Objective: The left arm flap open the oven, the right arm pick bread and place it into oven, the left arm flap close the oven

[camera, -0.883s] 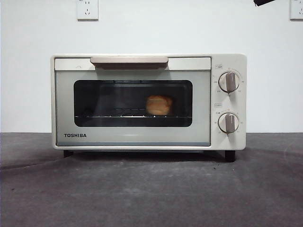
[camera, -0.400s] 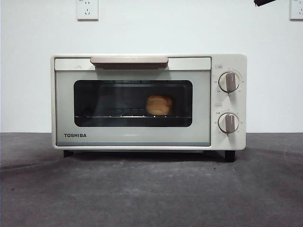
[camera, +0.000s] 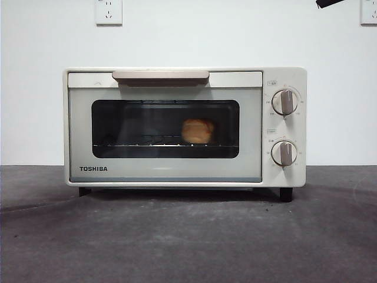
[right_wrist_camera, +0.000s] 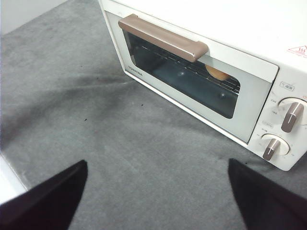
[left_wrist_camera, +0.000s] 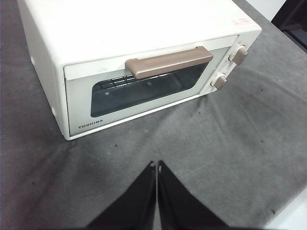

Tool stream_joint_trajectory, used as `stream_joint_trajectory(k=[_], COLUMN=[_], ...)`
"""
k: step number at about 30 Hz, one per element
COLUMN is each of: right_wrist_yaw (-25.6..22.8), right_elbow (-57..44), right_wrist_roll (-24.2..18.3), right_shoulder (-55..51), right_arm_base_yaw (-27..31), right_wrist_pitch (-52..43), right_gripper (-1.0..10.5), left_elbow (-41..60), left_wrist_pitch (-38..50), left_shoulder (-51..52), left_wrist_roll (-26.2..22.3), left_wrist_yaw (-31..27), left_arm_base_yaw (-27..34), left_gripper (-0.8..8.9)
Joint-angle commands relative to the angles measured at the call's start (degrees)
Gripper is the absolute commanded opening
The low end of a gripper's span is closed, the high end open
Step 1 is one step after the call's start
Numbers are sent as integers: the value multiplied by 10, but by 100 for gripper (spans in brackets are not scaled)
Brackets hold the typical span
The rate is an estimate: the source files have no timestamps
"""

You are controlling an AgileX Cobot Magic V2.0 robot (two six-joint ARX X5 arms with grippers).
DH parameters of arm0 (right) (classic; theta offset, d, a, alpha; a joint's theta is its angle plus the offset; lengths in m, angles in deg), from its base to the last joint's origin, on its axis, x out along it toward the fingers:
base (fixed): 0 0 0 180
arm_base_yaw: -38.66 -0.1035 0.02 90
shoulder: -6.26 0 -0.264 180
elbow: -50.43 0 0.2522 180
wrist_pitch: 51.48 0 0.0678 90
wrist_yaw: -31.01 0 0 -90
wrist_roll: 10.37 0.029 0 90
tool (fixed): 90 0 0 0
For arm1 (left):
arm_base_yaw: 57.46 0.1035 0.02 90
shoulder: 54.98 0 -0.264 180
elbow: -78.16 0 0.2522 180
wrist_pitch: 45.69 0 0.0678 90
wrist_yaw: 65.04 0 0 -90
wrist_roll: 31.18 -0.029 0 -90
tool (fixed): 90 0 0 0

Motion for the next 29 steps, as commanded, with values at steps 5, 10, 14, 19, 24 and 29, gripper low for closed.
stream_joint_trajectory(k=[5,10,14,19,24,29], right_wrist_yaw=[-2,0,0,0,0,0], right_elbow=[5,5,5,5,5,5], right_wrist_roll=[5,5,5,5,5,5], right_shoulder=[2,2,2,2,2,2], right_arm_base_yaw=[-4,-4,-4,-4,-4,-4], right_wrist_pitch=[-5,-5,-6,-6,-6,-6], right_gripper=[6,6,6,6,6,6], left_elbow=[-11,-11,-11,-11,-11,-11], left_wrist_pitch=[6,7,7,7,7,7], left_shoulder=[-3,-3,-3,-3,-3,-3], left_wrist_roll=[-5,-5,-5,-5,-5,-5], left_wrist_yaw=[-2,-2,-2,-2,-2,-2], left_arm_base_yaw=[-2,-2,-2,-2,-2,-2], left_gripper=[12,12,12,12,12,12])
